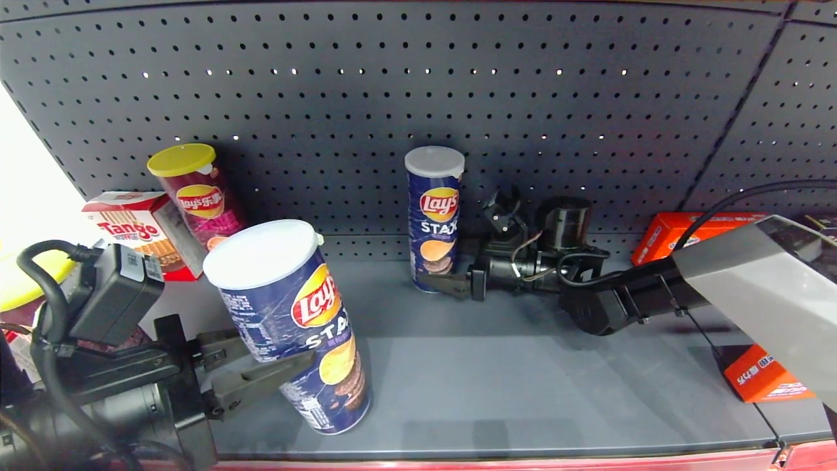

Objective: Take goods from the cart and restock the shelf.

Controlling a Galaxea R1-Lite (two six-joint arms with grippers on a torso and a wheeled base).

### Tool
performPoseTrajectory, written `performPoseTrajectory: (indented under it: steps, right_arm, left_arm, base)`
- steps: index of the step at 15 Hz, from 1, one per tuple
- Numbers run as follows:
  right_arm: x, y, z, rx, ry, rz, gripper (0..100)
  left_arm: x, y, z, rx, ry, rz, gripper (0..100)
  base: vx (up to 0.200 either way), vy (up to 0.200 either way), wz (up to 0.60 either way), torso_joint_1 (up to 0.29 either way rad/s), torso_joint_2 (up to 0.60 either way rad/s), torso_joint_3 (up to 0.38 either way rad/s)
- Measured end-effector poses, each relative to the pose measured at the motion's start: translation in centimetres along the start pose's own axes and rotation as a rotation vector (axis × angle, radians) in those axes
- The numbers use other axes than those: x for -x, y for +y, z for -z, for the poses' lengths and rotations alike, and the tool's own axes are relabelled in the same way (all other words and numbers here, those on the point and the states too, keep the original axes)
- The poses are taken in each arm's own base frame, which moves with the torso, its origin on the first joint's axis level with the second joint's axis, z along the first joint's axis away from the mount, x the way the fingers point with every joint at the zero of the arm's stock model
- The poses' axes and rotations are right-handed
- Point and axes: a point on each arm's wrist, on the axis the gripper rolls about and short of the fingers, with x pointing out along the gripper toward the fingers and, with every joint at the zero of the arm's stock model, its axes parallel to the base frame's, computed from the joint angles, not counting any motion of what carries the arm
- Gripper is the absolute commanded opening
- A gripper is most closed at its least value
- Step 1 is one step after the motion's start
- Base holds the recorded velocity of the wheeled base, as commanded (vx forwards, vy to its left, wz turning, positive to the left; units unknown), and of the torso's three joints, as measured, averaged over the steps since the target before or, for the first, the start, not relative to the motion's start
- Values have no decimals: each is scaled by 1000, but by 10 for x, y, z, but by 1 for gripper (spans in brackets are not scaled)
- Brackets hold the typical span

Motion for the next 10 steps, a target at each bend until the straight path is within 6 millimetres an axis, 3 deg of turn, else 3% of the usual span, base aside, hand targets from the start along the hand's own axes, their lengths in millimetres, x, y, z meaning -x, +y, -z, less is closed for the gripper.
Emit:
performPoseTrajectory:
  steps: [3, 4, 10]
  right_arm:
    - [-7, -3, 6, -3, 2, -4, 100]
    - [-9, -4, 8, -3, 2, -5, 0]
    - [-13, -9, 7, 11, -11, 0, 0]
  left_arm:
    - [1, 0, 0, 0, -1, 0, 0]
    - [1, 0, 0, 0, -1, 0, 0]
    - [1, 0, 0, 0, -1, 0, 0]
  base:
    - [0, 0, 0, 0, 0, 0]
    - [0, 0, 0, 0, 0, 0]
    - [0, 0, 0, 0, 0, 0]
